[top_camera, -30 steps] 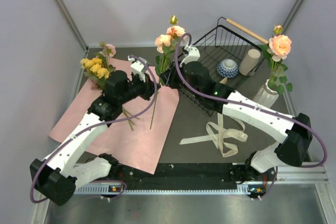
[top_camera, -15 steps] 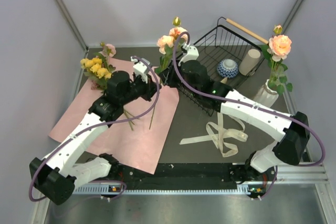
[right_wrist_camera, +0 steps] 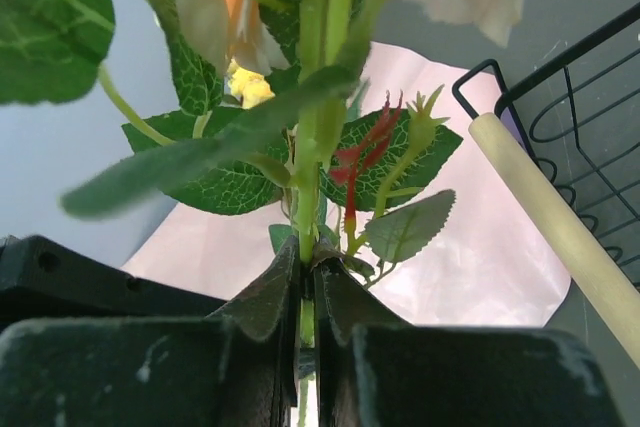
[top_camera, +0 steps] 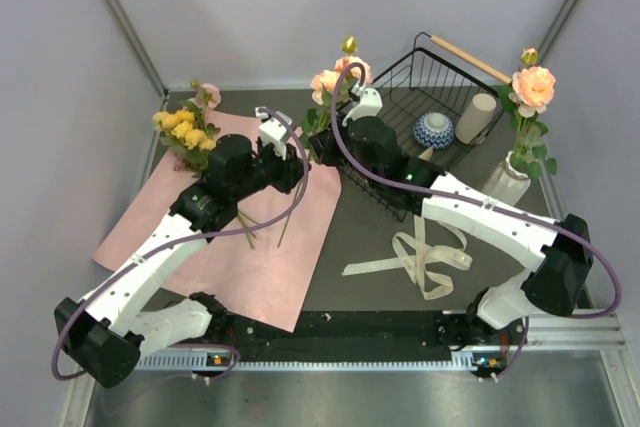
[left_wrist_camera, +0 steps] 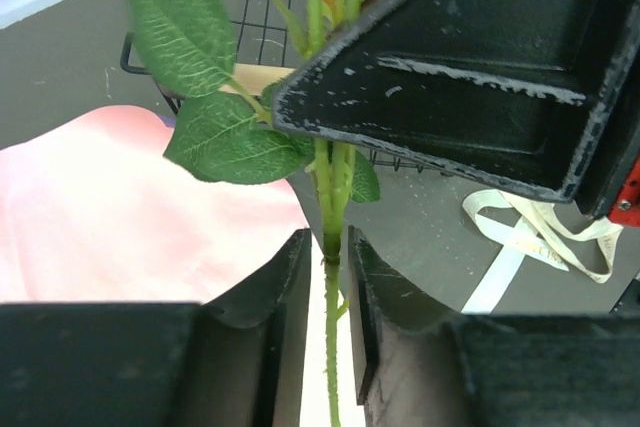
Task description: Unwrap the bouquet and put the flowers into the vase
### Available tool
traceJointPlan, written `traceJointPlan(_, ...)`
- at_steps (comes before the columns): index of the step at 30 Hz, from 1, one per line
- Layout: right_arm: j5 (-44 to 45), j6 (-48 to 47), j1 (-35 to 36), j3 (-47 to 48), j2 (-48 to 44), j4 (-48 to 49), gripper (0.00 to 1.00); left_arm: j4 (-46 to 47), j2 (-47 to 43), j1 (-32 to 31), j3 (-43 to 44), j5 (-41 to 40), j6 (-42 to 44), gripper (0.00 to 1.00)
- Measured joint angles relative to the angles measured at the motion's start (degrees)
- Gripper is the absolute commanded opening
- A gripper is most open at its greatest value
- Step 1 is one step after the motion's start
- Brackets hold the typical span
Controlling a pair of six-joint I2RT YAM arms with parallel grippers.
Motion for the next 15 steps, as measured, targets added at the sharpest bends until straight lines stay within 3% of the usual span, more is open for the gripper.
traceJointPlan(1, 0.0, -0.3, 0.0, -0.6, -0.4, 0.6, 0.0, -0.5, 0.1, 0.0, 0.4, -0.1, 0.3, 0.43)
traceJointPlan(5, 0.0, -3.8, 0.0, -3.7, -3.7, 1.1, 0.0, -1.0, -0.2, 0.0, 1.3, -1.0, 0.3, 0.55)
traceJointPlan(15, 5.9, -26.6, 0.2, -6.0, -26.1, -0.2, 0.0, 1.0, -10.4, 0.0, -1.1, -6.5, 0.0, 0.59)
